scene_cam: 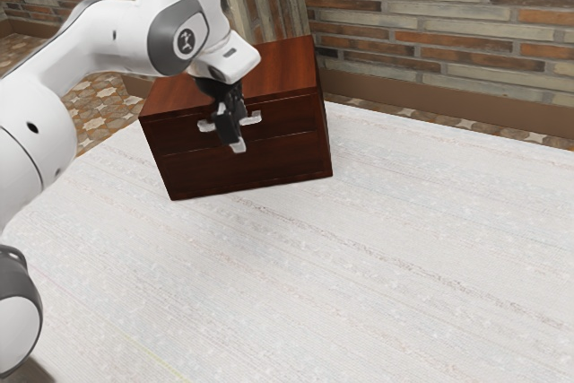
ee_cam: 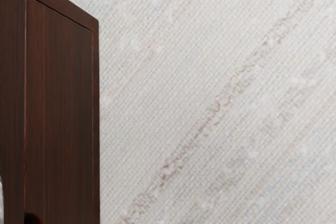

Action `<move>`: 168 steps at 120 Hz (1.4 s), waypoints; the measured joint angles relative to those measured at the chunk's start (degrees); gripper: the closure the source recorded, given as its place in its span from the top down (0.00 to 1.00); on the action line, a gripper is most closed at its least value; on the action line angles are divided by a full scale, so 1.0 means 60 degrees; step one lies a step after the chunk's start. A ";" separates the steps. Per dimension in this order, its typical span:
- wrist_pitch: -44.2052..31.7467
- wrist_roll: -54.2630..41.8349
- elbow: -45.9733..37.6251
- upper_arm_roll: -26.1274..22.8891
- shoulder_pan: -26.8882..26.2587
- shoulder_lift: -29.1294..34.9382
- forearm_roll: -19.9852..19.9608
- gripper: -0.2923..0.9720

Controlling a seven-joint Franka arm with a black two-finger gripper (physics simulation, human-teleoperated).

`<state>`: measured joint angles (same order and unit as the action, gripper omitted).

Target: Pull the drawer handle with one arm to open the drawer

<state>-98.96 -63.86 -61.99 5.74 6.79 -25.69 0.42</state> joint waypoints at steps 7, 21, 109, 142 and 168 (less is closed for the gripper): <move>-0.0102 -0.0032 0.0000 0.0013 0.0001 -0.0001 0.0007 0.75; -0.0326 -0.0099 -0.0009 0.0045 0.0036 -0.0027 0.0024 0.72; -0.2181 -0.0882 0.0000 0.0180 0.0127 -0.0659 0.0382 0.62; -0.2157 -0.0989 0.0005 0.0321 0.0120 -0.0764 0.0394 0.69; -0.2061 -0.1028 -0.0019 0.0357 0.0104 -0.0766 0.0382 0.70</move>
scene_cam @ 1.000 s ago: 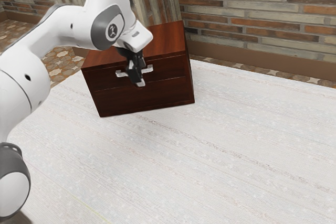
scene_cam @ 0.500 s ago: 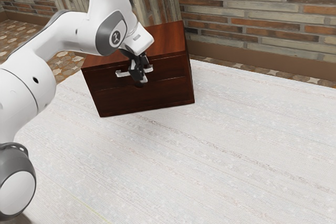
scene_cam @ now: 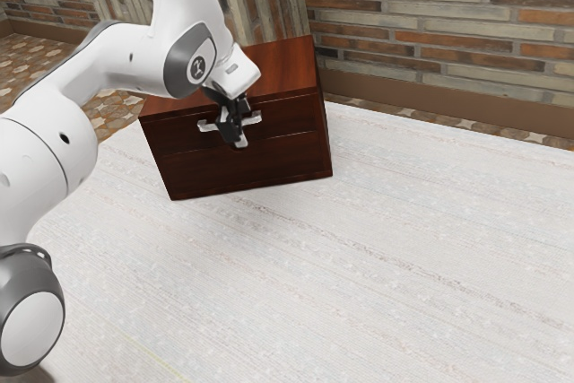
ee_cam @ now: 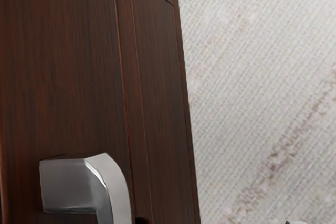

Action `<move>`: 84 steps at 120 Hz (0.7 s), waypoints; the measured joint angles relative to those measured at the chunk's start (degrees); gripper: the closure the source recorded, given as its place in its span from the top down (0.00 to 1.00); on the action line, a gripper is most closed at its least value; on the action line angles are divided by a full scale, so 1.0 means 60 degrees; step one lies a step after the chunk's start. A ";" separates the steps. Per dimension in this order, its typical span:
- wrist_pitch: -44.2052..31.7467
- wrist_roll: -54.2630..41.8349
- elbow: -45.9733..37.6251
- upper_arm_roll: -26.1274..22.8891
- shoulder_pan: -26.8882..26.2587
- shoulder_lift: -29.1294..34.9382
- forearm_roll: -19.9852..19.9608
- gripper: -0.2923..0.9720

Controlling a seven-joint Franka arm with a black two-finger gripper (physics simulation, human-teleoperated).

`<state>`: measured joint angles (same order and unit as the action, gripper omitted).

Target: Pull the drawer handle with one arm to open the drawer

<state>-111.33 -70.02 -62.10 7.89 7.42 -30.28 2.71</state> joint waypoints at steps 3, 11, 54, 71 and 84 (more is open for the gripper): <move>0.0020 0.0003 -0.0002 -0.0002 0.0002 0.0000 0.0001 0.70; 0.0083 0.0017 -0.0004 0.0004 0.0007 0.0005 0.0003 0.67; 0.0392 0.0119 -0.0064 0.0049 -0.0009 0.0038 -0.0032 0.60; 0.0502 0.0163 -0.0101 0.0046 -0.0050 0.0089 -0.0038 0.59; 0.0566 0.0219 -0.0207 0.0035 -0.0119 0.0192 -0.0042 0.60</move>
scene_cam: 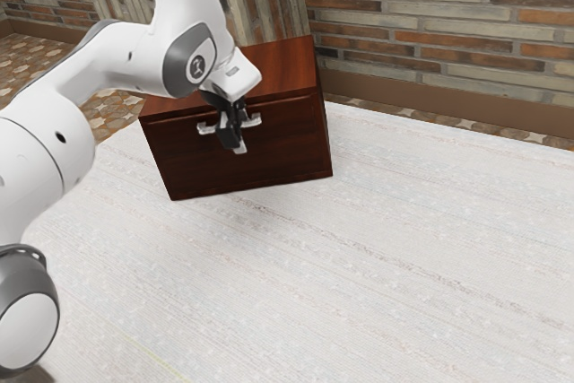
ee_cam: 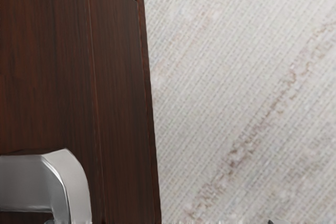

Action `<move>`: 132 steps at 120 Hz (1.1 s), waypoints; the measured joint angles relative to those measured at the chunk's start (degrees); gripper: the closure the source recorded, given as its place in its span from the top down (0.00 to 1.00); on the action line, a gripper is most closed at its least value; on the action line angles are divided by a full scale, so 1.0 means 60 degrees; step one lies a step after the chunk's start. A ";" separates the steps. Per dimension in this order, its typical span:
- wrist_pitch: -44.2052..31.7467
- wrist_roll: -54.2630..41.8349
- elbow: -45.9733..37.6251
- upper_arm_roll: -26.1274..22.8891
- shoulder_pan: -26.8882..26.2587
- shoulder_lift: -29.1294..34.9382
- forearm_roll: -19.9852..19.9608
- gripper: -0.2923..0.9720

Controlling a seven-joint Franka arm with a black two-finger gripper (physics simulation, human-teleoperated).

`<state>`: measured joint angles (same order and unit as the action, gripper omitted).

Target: Pull the drawer handle with one arm to open the drawer

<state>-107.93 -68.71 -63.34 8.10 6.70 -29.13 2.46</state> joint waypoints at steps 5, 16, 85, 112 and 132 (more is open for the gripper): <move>0.0015 0.0025 -0.0106 -0.0006 0.0004 0.0093 0.0002 0.59; 0.0040 0.0088 -0.0452 -0.0004 0.0010 0.0362 0.0008 0.60; -0.0214 0.0421 -0.2310 -0.0271 -0.0042 0.1617 0.0028 0.61; -0.0472 0.0552 -0.2997 -0.0452 -0.0081 0.2110 0.0050 0.58; -0.0671 0.0627 -0.3595 -0.0581 -0.0094 0.2630 0.0065 0.55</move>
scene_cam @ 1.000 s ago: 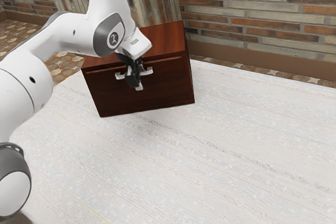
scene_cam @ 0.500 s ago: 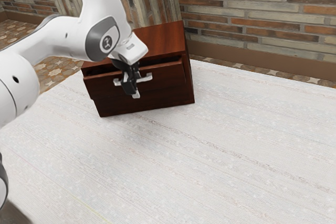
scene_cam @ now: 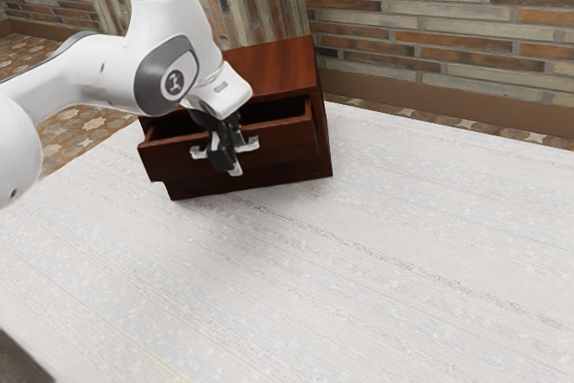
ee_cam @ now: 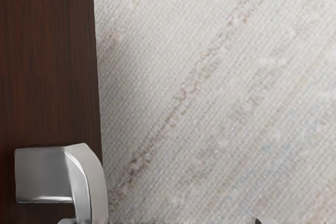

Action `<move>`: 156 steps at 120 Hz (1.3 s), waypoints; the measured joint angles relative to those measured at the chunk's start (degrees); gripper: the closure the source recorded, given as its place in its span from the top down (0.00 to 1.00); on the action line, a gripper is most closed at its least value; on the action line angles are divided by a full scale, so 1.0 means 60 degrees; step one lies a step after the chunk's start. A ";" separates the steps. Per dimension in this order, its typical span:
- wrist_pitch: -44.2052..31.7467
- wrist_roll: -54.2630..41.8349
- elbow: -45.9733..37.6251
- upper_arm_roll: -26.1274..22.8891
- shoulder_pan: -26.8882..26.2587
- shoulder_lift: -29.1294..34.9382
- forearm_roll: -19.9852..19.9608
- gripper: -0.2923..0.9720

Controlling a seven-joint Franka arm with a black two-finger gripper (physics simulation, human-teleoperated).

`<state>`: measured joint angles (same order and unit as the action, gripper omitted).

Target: Pull the drawer handle with one arm to open the drawer

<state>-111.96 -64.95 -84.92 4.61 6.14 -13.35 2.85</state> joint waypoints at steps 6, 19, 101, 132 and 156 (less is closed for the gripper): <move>-0.0061 0.0019 -0.0203 -0.0014 0.0001 0.0131 0.0004 0.56; -0.0191 0.0066 -0.0561 -0.0088 0.0012 0.0340 0.0025 0.56; -0.0796 0.0463 -0.2549 -0.0530 0.0048 0.1857 0.0253 0.55; -0.0982 0.0634 -0.3177 -0.0841 0.0193 0.2386 0.0377 0.54; -0.1031 0.0752 -0.3602 -0.1000 0.0186 0.2812 0.0400 0.53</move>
<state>-118.15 -60.43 -106.53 -1.39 7.25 3.52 5.25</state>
